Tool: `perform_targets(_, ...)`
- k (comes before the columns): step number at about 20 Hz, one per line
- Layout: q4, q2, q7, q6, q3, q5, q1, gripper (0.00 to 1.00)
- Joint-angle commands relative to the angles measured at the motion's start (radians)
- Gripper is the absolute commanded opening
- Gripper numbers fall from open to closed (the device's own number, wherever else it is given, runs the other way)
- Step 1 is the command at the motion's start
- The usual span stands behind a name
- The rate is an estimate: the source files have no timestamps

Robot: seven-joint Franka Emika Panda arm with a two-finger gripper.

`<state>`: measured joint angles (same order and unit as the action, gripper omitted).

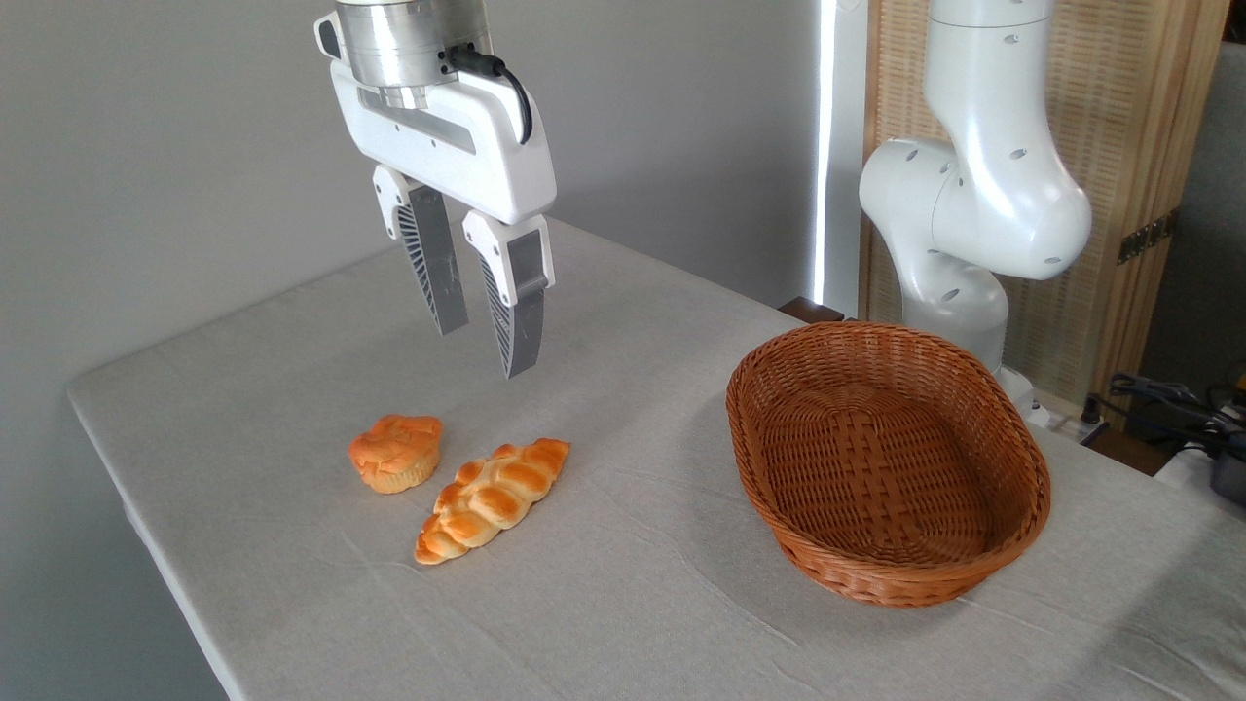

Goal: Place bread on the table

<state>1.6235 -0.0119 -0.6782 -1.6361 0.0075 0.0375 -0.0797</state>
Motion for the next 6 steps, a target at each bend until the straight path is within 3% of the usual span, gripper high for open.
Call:
perform_targets(1,-0.021,0.006,0.019,0.025,-0.012,-0.013,0.012,1.0)
perform_targets(6,-0.021,0.001,0.022,0.025,-0.004,-0.011,0.012,1.0)
